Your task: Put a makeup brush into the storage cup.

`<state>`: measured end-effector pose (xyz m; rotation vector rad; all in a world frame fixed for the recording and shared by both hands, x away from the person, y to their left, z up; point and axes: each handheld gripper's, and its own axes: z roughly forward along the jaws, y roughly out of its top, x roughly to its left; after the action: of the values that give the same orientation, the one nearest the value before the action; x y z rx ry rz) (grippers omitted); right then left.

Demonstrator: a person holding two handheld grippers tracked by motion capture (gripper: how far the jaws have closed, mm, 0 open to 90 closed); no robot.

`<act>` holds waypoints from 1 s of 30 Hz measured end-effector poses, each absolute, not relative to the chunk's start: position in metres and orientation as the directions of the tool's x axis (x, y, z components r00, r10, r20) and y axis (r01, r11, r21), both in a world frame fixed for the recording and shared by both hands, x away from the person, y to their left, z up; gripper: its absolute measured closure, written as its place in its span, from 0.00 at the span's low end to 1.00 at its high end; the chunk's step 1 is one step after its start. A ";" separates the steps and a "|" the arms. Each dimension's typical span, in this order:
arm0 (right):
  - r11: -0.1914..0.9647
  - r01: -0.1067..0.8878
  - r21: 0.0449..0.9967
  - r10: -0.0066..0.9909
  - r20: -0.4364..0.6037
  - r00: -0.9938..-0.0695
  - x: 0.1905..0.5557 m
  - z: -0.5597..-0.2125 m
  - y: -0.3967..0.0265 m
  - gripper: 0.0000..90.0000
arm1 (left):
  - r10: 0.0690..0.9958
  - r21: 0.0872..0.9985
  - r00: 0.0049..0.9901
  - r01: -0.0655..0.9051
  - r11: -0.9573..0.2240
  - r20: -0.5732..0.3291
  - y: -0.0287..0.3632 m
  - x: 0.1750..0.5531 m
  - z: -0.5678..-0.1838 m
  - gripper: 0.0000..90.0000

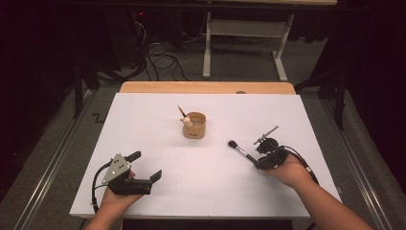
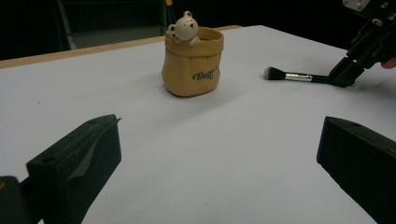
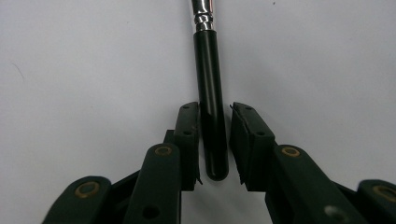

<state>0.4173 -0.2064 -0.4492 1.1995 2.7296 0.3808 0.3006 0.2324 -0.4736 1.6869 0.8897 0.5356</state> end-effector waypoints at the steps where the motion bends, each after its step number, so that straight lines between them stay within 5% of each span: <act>1: 0.651 0.706 0.281 0.740 -0.024 -0.673 0.417 -0.449 -0.206 0.82 | 0.782 0.950 0.617 0.288 -0.120 -0.088 0.233 0.300 -0.474 0.01; 8: 0.672 0.687 0.275 0.721 -0.035 -0.692 0.418 -0.450 -0.204 0.89 | 0.783 0.951 0.615 0.288 -0.115 -0.092 0.232 0.299 -0.474 0.01; 30: 0.633 0.709 0.310 0.752 -0.027 -0.659 0.414 -0.438 -0.207 0.90 | 0.785 0.953 0.614 0.282 -0.113 -0.088 0.233 0.299 -0.472 0.01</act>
<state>0.4139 -0.2073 -0.4383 1.2158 2.6974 0.4123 0.2994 0.2334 -0.4725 1.6814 0.8887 0.5407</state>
